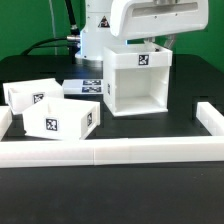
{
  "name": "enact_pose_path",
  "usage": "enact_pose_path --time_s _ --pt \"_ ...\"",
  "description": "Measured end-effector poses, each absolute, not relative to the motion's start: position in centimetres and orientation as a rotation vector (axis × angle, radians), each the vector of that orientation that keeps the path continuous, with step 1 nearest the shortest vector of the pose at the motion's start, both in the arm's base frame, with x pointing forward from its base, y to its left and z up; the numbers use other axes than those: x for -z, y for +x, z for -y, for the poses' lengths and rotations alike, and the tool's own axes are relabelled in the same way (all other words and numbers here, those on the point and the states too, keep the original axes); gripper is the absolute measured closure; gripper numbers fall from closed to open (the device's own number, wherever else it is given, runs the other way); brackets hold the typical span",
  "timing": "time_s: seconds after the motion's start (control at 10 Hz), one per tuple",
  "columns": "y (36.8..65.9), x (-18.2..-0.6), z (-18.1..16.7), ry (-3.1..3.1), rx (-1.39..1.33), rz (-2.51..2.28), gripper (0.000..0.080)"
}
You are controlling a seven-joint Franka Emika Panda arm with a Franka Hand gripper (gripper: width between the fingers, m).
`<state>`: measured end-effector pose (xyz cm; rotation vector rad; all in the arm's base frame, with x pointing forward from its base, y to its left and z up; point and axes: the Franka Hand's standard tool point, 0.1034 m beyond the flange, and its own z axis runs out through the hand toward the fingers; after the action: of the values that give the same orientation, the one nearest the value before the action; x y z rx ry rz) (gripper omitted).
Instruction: Assemble drawer
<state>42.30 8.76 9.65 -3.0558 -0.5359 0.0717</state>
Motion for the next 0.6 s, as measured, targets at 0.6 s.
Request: enact_pose_path --time_s 0.6 --pt "42.32 -9.66 -8.76 -3.056 -0.071 0.536 0.0762"
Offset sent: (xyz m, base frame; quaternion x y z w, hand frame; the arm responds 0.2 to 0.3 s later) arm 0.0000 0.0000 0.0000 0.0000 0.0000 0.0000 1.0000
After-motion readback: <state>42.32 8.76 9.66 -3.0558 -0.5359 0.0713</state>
